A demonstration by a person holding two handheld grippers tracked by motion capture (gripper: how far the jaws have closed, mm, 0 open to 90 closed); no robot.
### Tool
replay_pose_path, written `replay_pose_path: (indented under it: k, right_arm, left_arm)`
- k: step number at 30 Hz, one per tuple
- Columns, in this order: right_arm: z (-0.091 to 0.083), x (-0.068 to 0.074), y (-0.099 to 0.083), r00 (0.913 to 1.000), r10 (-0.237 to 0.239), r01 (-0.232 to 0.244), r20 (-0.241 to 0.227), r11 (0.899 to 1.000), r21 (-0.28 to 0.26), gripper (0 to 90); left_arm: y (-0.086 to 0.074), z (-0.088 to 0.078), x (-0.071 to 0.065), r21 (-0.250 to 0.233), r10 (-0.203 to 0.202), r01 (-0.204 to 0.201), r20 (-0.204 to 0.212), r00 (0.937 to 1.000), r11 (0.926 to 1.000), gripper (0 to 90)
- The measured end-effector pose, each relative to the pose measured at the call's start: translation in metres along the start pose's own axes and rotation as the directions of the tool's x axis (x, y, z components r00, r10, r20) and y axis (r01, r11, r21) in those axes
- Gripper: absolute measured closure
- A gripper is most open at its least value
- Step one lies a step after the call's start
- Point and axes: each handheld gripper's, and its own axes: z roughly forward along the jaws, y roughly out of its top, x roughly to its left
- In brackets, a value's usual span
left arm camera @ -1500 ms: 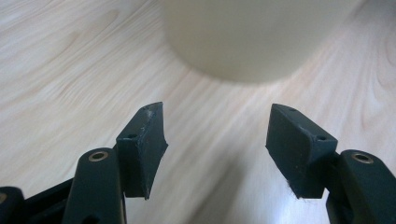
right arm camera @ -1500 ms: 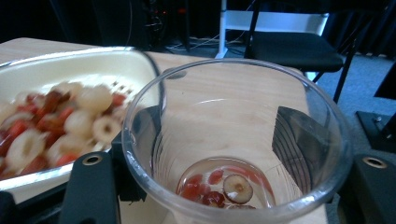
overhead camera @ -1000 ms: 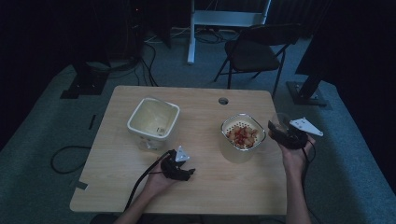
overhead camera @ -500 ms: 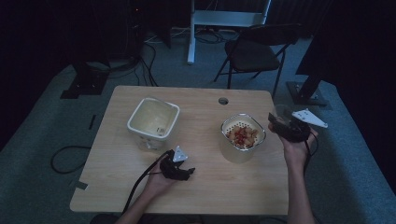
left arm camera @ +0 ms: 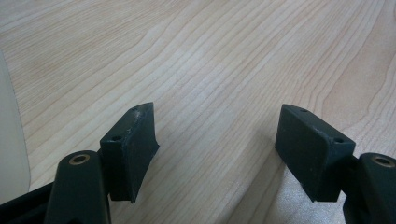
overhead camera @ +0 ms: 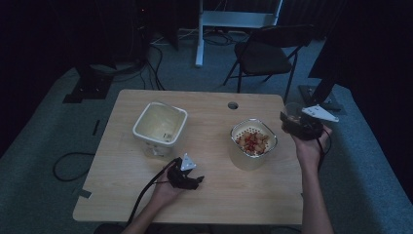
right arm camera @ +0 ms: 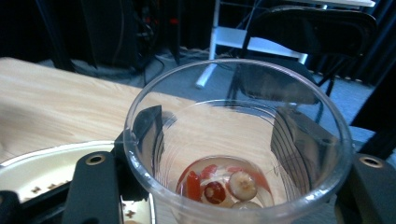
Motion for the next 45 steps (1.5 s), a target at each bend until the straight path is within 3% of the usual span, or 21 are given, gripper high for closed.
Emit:
replay_pose_path:
  k: [2,3,8,12,15,21,22,23,26,33,36,43,44,45]
  right_arm:
    - [0.001,0.001,0.001,0.9998,-0.019,0.019,0.006,1.0,0.013,34.3]
    - [0.002,0.003,0.002,0.998,-0.061,0.061,0.014,0.997,0.037,34.0]
    - [0.0,0.008,0.003,0.9939,-0.109,0.108,0.016,0.993,0.057,34.0]
    - [-0.002,0.015,0.005,0.9871,-0.158,0.156,0.024,0.985,0.07,34.0]
    - [-0.003,0.023,0.005,0.9762,-0.214,0.21,0.036,0.974,0.089,34.0]
    - [-0.003,0.035,0.005,0.9392,-0.34,0.333,0.045,0.934,0.129,34.0]
    - [-0.003,0.039,0.006,0.9265,-0.373,0.364,0.046,0.92,0.143,34.0]
    - [-0.003,0.039,0.006,0.9265,-0.373,0.364,0.046,0.92,0.143,34.0]
    - [-0.001,0.042,0.007,0.908,-0.416,0.404,0.047,0.9,0.161,33.9]
    - [0.0,0.046,0.01,0.886,-0.462,0.448,0.041,0.876,0.179,33.9]
    - [0.001,0.048,0.01,0.872,-0.488,0.472,0.044,0.861,0.189,33.7]
    - [0.004,0.057,0.01,0.8144,-0.579,0.555,0.044,0.799,0.23,33.5]
    - [0.004,0.057,0.01,0.8144,-0.579,0.555,0.044,0.799,0.23,33.5]
    - [0.005,0.058,0.01,0.8037,-0.594,0.569,0.043,0.788,0.237,33.5]
  left_arm:
    - [0.0,0.0,0.0,0.0,0.0,0.0,0.0,1.0,1.0,29.9]
    - [0.0,0.0,0.0,0.0,0.0,0.0,0.0,1.0,1.0,30.0]
    - [0.0,0.0,0.0,-0.002,-0.003,0.003,-0.001,1.0,1.0,29.9]
    - [0.0,0.0,0.0,-0.002,-0.005,0.005,-0.003,1.0,1.0,29.9]
    - [0.0,0.0,-0.001,-0.002,-0.005,0.005,-0.003,1.0,1.0,30.0]
    - [0.0,0.0,-0.001,-0.001,-0.005,0.005,-0.003,1.0,1.0,30.0]
    - [0.0,0.0,-0.001,-0.001,-0.005,0.005,-0.003,1.0,1.0,29.9]
    - [0.0,0.0,-0.001,-0.002,-0.005,0.005,-0.003,1.0,1.0,29.9]
    - [0.0,0.0,0.0,-0.002,-0.005,0.005,-0.003,1.0,1.0,29.9]
    - [0.0,0.0,-0.001,-0.002,-0.004,0.004,-0.002,1.0,1.0,29.9]
    - [0.0,0.0,-0.001,-0.002,-0.003,0.003,-0.002,1.0,1.0,29.9]
    - [0.0,0.0,-0.001,-0.002,-0.001,0.001,-0.001,1.0,1.0,29.9]
    - [0.0,0.0,-0.001,-0.002,-0.001,0.001,-0.001,1.0,1.0,29.9]
    - [0.0,0.0,-0.001,-0.002,-0.001,0.001,-0.001,1.0,1.0,29.9]
